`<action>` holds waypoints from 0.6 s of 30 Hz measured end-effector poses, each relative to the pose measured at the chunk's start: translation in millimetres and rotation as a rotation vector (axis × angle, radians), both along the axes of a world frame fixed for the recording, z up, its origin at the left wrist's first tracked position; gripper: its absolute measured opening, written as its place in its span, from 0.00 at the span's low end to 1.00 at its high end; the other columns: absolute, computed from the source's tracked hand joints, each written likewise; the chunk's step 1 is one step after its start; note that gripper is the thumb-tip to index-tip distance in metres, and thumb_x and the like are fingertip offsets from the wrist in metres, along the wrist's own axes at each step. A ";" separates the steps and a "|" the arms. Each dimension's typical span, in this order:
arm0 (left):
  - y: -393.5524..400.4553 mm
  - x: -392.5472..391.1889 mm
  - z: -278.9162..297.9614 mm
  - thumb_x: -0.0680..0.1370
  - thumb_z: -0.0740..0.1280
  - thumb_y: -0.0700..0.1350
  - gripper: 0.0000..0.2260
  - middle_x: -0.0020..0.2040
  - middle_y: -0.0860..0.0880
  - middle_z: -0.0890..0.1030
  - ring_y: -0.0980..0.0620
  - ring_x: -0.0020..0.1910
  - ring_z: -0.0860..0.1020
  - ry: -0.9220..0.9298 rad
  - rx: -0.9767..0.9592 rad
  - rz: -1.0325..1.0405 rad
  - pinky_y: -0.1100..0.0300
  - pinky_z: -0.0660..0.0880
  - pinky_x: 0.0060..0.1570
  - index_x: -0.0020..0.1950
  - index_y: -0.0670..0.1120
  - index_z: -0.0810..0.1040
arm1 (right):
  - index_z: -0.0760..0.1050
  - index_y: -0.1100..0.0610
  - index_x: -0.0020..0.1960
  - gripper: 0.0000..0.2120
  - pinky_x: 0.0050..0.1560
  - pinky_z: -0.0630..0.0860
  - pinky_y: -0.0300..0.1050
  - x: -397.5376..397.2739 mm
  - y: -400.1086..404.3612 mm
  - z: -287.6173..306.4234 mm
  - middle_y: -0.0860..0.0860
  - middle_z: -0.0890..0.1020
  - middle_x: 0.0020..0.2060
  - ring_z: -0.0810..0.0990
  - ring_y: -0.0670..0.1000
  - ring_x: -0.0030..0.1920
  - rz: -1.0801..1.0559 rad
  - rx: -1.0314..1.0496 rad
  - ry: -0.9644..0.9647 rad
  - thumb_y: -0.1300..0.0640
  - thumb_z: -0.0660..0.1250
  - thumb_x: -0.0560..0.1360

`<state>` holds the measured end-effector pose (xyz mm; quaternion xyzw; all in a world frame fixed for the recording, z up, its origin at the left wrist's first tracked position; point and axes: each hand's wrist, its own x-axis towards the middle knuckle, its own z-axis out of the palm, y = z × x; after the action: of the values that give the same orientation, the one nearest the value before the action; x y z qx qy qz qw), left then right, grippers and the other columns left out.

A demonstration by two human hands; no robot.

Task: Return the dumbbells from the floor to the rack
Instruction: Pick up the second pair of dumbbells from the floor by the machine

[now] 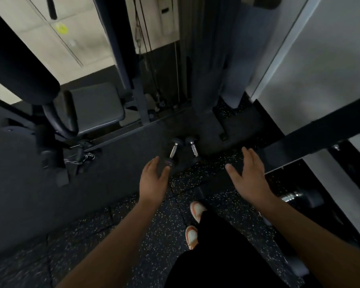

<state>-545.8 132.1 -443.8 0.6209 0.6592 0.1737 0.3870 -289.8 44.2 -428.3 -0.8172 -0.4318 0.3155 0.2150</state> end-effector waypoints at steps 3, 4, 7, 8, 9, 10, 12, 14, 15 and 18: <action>21.5 2.2 -9.5 0.81 0.65 0.46 0.17 0.72 0.41 0.73 0.46 0.72 0.68 0.044 0.004 -0.052 0.58 0.62 0.70 0.69 0.41 0.76 | 0.52 0.57 0.80 0.37 0.72 0.56 0.59 2.0 26.0 -19.8 0.59 0.52 0.79 0.48 0.59 0.77 0.018 -0.041 0.015 0.44 0.64 0.78; 30.7 3.8 -13.3 0.81 0.65 0.45 0.15 0.71 0.40 0.74 0.46 0.71 0.70 0.053 0.005 -0.072 0.57 0.64 0.70 0.65 0.41 0.79 | 0.52 0.58 0.79 0.37 0.72 0.56 0.59 2.6 36.2 -27.6 0.59 0.53 0.79 0.49 0.60 0.77 0.017 -0.051 0.016 0.44 0.64 0.78; 65.5 8.2 -26.0 0.79 0.69 0.44 0.09 0.68 0.43 0.77 0.50 0.64 0.76 0.067 -0.022 -0.105 0.60 0.72 0.64 0.56 0.44 0.85 | 0.54 0.59 0.79 0.37 0.71 0.58 0.61 2.9 71.1 -55.2 0.62 0.55 0.78 0.52 0.63 0.76 0.014 -0.046 0.007 0.46 0.66 0.78; 79.9 9.3 -32.4 0.78 0.70 0.45 0.08 0.68 0.45 0.78 0.54 0.61 0.77 0.083 -0.035 -0.099 0.69 0.71 0.59 0.53 0.45 0.86 | 0.55 0.59 0.79 0.37 0.71 0.59 0.62 3.4 84.8 -67.6 0.62 0.56 0.77 0.53 0.63 0.76 0.012 -0.046 0.015 0.46 0.66 0.78; 94.1 10.9 -39.5 0.76 0.72 0.46 0.07 0.67 0.47 0.78 0.58 0.58 0.76 0.101 -0.049 -0.087 0.78 0.66 0.53 0.50 0.45 0.86 | 0.54 0.59 0.79 0.37 0.71 0.59 0.62 5.1 98.2 -80.2 0.62 0.56 0.77 0.53 0.63 0.76 0.017 -0.056 0.024 0.46 0.66 0.78; 108.9 12.6 -48.3 0.75 0.73 0.47 0.06 0.67 0.49 0.78 0.61 0.56 0.74 0.121 -0.063 -0.073 0.83 0.62 0.48 0.48 0.46 0.87 | 0.54 0.59 0.79 0.37 0.72 0.58 0.61 7.5 112.1 -93.0 0.62 0.56 0.78 0.53 0.63 0.76 0.029 -0.074 0.031 0.45 0.65 0.78; 134.9 15.6 -64.7 0.74 0.74 0.51 0.08 0.67 0.51 0.78 0.62 0.57 0.72 0.167 -0.084 -0.043 0.82 0.60 0.45 0.43 0.47 0.86 | 0.52 0.58 0.79 0.37 0.73 0.55 0.59 9.8 135.6 -116.0 0.61 0.54 0.78 0.51 0.61 0.77 0.049 -0.124 0.046 0.43 0.63 0.78; 160.8 22.8 -85.9 0.75 0.72 0.55 0.13 0.65 0.50 0.79 0.57 0.60 0.75 0.215 -0.089 -0.053 0.70 0.67 0.49 0.41 0.45 0.84 | 0.52 0.58 0.79 0.37 0.74 0.54 0.58 12.2 158.7 -138.1 0.61 0.54 0.78 0.50 0.61 0.77 0.044 -0.149 0.071 0.44 0.64 0.78; 172.6 27.5 -98.9 0.76 0.69 0.56 0.15 0.62 0.48 0.81 0.51 0.60 0.77 0.232 -0.081 -0.062 0.63 0.69 0.50 0.42 0.44 0.82 | 0.52 0.59 0.79 0.37 0.74 0.55 0.58 13.1 169.7 -149.3 0.62 0.54 0.78 0.51 0.61 0.77 0.056 -0.159 0.077 0.45 0.64 0.78; 204.5 42.0 -138.6 0.79 0.66 0.51 0.12 0.52 0.47 0.81 0.42 0.54 0.79 0.224 -0.037 -0.065 0.53 0.73 0.50 0.50 0.42 0.80 | 0.52 0.61 0.79 0.37 0.75 0.54 0.57 14.6 197.5 -182.8 0.63 0.55 0.78 0.51 0.62 0.77 0.143 -0.200 0.041 0.45 0.64 0.79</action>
<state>-503.8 336.6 -582.4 0.6502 0.6808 0.0784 0.3279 -275.3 241.6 -611.0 -0.7949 -0.4508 0.3884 0.1182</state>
